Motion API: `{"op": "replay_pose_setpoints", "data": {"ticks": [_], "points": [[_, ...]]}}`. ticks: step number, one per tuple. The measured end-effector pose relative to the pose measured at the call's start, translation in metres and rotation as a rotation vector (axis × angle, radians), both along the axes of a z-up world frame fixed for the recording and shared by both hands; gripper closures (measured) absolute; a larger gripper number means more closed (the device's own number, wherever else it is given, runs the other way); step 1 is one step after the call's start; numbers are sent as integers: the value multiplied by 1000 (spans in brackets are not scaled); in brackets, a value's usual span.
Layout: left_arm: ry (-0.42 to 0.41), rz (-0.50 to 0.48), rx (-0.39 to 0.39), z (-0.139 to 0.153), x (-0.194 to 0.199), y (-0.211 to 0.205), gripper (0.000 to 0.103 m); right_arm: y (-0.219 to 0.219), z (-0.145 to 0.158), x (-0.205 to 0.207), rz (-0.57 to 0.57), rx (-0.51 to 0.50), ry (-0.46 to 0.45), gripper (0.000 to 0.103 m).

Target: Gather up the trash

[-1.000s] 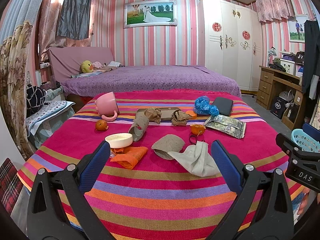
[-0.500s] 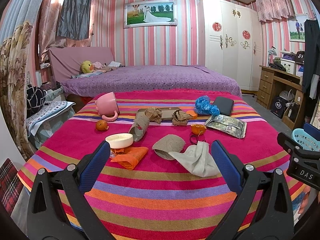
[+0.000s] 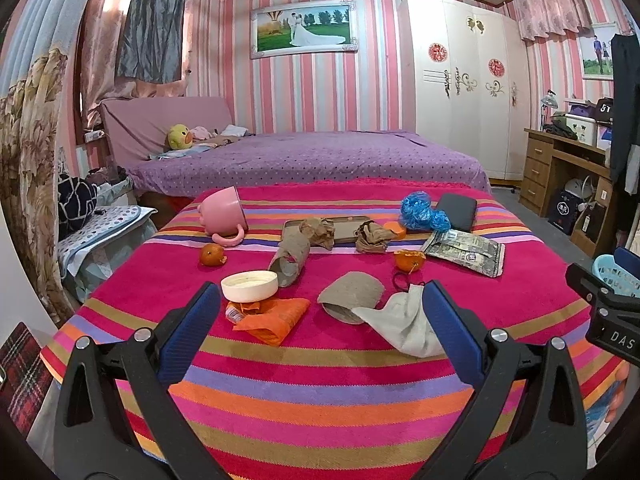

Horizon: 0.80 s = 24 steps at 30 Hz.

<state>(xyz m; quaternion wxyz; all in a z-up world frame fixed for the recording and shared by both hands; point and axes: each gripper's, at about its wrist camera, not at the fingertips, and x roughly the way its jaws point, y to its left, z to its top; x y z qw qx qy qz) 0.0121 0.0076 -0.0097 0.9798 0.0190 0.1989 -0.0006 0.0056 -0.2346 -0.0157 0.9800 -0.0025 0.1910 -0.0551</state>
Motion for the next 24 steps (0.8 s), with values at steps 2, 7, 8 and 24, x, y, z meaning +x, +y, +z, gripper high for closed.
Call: {"op": "replay_pose_setpoints", "data": {"ticks": [2,7,8,24], "points": [[9,-5,-10,0,1,1,5,-2,-1,2,-5,2,2,4],[9,-12,23,2,9,5,5,-7,-2,12,-24,11,13,4],[11,-14,26,3,10,6,5,-8,-3,14,-28,11,20,4],[91,62,-39,16,45,90,5,39,-8,45,102,25,95,4]]}}
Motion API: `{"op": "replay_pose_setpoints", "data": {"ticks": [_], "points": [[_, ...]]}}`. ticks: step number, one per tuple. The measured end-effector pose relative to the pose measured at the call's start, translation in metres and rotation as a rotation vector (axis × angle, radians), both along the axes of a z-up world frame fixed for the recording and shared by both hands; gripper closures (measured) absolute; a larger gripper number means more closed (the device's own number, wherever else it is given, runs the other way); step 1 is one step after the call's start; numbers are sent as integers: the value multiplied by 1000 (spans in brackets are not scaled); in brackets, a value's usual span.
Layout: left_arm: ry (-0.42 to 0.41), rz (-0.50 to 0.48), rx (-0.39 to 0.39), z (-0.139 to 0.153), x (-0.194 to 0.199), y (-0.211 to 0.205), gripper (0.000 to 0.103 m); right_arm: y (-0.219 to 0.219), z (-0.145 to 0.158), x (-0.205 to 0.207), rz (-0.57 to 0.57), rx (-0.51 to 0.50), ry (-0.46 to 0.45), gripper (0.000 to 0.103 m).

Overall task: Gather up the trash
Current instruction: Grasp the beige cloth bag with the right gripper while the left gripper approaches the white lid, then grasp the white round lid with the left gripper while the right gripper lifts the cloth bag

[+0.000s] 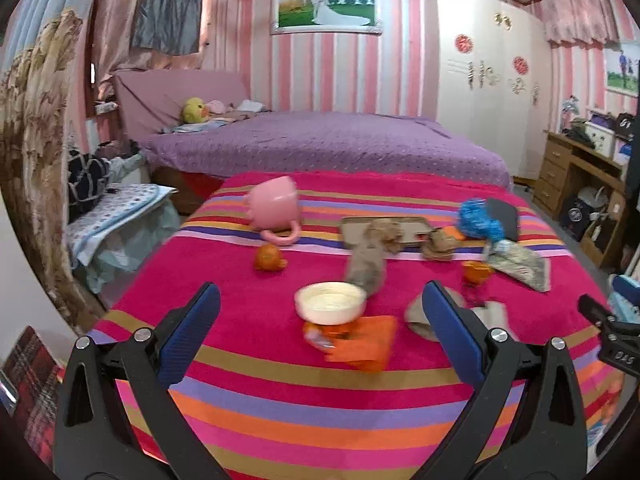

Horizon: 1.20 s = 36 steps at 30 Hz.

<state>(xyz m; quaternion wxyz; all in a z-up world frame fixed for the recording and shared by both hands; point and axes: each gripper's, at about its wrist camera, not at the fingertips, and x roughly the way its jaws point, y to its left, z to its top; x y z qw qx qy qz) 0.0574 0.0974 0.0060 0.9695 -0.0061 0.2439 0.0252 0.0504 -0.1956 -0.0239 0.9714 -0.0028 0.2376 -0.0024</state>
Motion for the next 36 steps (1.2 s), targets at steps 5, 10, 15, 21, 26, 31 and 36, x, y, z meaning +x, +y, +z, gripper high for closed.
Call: {"op": "replay_pose_setpoints", "data": {"ticks": [5,10,15,21,26,31,36], "points": [[26,9,-19,-11,2,19,5,39,-7,8,55,-32,17,4],[43,53,7,-22,0,38,5,70,-21,19,108,-27,80,4],[37,91,-3,-23,-3,55,5,94,-35,32,125,-24,134,5],[51,110,-13,-28,-1,57,5,108,-52,39,191,-29,217,49],[38,97,-13,-26,-2,52,5,100,-47,35,244,-4,192,62],[69,52,-36,-30,5,36,5,77,-36,31,227,1,168,65],[94,-7,7,-37,12,9,5,45,-28,30,194,23,146,65]]}}
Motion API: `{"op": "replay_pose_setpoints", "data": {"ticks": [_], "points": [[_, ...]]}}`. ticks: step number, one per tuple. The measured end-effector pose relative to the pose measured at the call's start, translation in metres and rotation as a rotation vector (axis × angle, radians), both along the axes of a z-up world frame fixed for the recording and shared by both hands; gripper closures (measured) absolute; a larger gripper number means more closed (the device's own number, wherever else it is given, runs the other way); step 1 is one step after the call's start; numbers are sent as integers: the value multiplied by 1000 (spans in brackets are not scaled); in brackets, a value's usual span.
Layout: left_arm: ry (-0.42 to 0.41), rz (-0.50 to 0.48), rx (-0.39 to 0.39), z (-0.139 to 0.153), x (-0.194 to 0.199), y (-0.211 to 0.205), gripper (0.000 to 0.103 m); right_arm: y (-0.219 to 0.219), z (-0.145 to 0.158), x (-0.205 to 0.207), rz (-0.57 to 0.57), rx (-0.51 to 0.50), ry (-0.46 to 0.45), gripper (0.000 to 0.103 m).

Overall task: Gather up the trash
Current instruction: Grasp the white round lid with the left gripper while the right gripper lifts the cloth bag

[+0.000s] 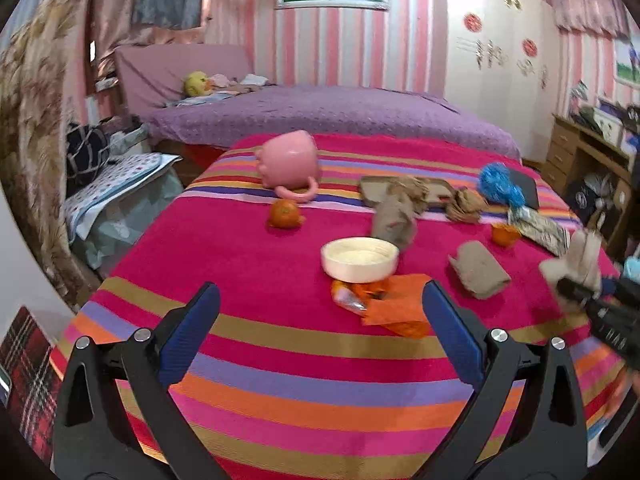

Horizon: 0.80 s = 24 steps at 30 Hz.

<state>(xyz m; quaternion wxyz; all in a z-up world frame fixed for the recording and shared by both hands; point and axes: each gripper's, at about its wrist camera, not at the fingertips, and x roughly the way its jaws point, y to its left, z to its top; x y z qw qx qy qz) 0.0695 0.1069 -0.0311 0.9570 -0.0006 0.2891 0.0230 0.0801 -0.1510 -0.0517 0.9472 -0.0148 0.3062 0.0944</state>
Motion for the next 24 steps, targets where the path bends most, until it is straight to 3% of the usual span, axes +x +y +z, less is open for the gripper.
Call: {"op": "replay_pose_setpoints", "data": {"ticks": [5,15,18,21,24], "points": [[18,-32,13,-1,24,-14,6,-24,-1,6,-28,4,13,65],[119,-4,-88,-19,72,-4,6,-51,-6,23,-47,35,31,65],[135,-13,-75,-24,81,-9,8,-52,-8,27,-44,36,35,65],[164,-31,-61,-29,92,-15,18,-51,-8,30,-38,46,40,65],[181,-38,-72,-32,96,-16,35,-53,-8,31,-31,59,39,65]]}}
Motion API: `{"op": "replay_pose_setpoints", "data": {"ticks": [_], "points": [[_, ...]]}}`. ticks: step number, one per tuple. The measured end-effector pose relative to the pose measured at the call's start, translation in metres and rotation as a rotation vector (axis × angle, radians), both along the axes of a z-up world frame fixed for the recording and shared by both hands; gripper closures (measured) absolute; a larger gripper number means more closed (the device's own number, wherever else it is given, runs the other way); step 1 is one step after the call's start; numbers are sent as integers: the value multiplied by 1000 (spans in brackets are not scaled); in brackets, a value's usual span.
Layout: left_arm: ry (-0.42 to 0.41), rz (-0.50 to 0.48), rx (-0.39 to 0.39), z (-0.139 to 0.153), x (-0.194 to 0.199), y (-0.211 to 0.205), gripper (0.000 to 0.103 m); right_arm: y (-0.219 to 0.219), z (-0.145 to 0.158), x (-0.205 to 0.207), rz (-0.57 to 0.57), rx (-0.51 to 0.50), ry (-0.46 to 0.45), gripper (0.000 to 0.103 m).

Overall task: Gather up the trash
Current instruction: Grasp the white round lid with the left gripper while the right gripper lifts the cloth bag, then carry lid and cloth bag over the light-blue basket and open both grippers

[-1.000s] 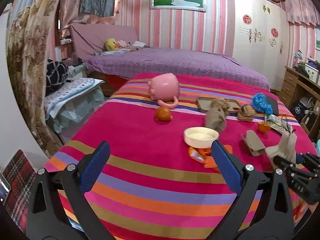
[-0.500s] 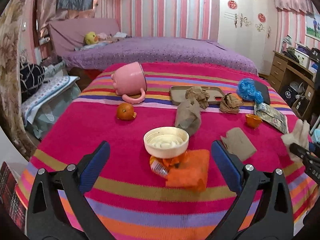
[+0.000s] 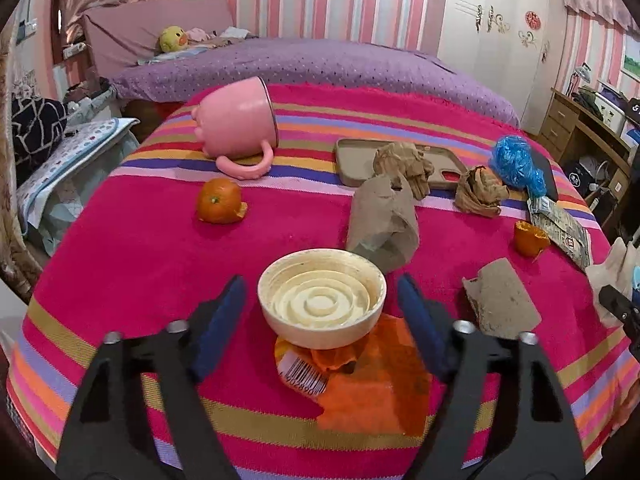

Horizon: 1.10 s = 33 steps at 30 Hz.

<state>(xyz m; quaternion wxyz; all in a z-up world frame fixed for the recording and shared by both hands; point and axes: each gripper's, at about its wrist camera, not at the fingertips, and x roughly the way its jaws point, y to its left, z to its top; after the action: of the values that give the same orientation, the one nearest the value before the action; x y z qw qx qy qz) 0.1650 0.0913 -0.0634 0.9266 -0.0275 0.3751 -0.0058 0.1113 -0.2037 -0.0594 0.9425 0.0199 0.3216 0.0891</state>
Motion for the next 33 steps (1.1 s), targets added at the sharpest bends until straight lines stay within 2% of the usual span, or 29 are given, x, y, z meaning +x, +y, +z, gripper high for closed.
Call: {"op": "replay_pose_setpoints", "data": {"ticks": [2,9,12,15,17,26,31,33], "points": [[4,-1,-16,0,2,1,42,-2,0,3,7,10,5,65],[-39,12,45,8,-7,-4,42,-16,4,1,-4,24,-11,65],[-91,17,44,21,-25,-10,42,-26,8,-5,-17,3,-29,65],[-179,12,94,37,-51,-33,42,-40,11,-12,-35,-17,-43,65],[-213,2,90,44,-63,-46,42,-54,16,-19,-53,-16,-59,65],[-255,-79,77,59,-86,-144,42,-146,33,-55,-162,-37,-109,65],[-267,-180,34,57,-96,-220,42,-214,34,-78,-252,-31,-112,65],[-283,-233,19,54,-104,-257,42,-247,29,-89,-325,-9,-98,65]]}}
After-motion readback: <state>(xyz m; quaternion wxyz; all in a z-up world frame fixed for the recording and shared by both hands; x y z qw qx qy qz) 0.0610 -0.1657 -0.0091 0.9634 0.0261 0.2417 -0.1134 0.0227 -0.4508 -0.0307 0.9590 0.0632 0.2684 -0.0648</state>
